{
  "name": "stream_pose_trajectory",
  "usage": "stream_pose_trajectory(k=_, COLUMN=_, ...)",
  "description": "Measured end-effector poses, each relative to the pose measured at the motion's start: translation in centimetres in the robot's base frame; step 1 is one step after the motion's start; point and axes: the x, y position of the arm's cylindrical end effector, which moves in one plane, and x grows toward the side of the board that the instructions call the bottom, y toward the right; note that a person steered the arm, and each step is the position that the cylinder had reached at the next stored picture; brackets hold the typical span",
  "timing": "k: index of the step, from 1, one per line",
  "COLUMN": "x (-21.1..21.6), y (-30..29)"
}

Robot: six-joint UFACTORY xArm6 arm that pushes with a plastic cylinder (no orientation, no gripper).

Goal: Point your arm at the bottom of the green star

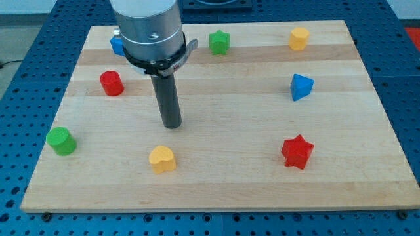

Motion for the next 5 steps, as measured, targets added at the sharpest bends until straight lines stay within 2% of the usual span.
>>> stream_pose_trajectory(k=1, x=-0.3, y=0.7)
stream_pose_trajectory(k=2, x=-5.1, y=4.3)
stream_pose_trajectory(k=3, x=-7.6, y=6.4)
stream_pose_trajectory(k=5, x=-12.8, y=20.3)
